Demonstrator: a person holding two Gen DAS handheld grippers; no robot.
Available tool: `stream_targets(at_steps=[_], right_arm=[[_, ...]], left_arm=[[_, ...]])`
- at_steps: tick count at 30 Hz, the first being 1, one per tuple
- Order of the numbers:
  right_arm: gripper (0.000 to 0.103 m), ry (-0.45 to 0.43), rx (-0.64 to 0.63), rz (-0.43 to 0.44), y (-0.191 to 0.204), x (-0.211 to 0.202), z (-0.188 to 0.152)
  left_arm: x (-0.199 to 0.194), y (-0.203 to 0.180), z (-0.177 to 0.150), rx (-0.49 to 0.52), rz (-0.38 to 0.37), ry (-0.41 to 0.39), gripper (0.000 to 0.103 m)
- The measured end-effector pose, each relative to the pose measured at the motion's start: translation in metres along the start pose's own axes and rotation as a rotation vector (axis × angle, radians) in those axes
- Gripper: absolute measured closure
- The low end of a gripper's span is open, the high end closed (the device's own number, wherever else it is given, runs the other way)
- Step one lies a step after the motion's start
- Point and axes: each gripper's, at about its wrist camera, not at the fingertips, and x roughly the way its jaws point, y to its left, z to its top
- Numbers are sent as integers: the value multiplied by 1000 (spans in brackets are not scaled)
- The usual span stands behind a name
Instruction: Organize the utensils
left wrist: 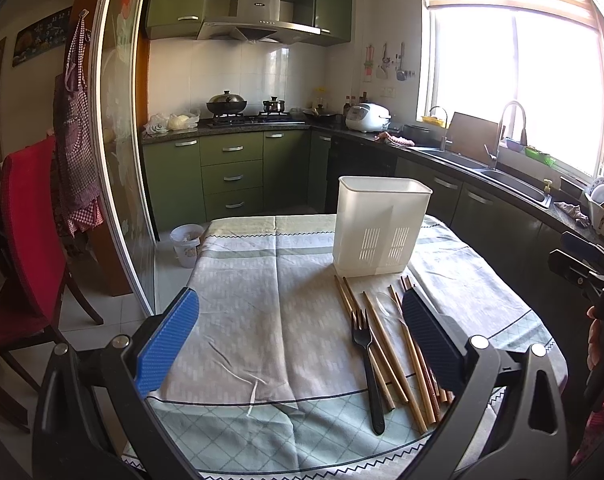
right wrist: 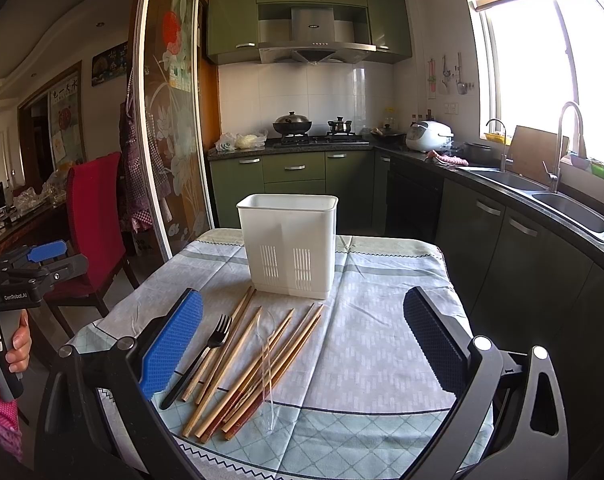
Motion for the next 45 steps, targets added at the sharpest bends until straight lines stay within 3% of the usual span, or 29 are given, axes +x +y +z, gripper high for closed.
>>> stream_targets(at_steps=[25, 29, 37, 45], right_arm=[[4, 18, -5, 1, 0, 6, -4], [4, 71, -24, 5, -4, 17, -2], [4, 294, -20, 70, -31, 66, -4], [4, 411, 46, 97, -61, 91, -7]], left_arm=[[8, -3, 2, -3, -13, 30, 6], [32, -7, 6, -10, -21, 138, 6], [111, -21, 6, -92, -139, 502, 6], [176, -43, -6, -64, -90, 750, 6]])
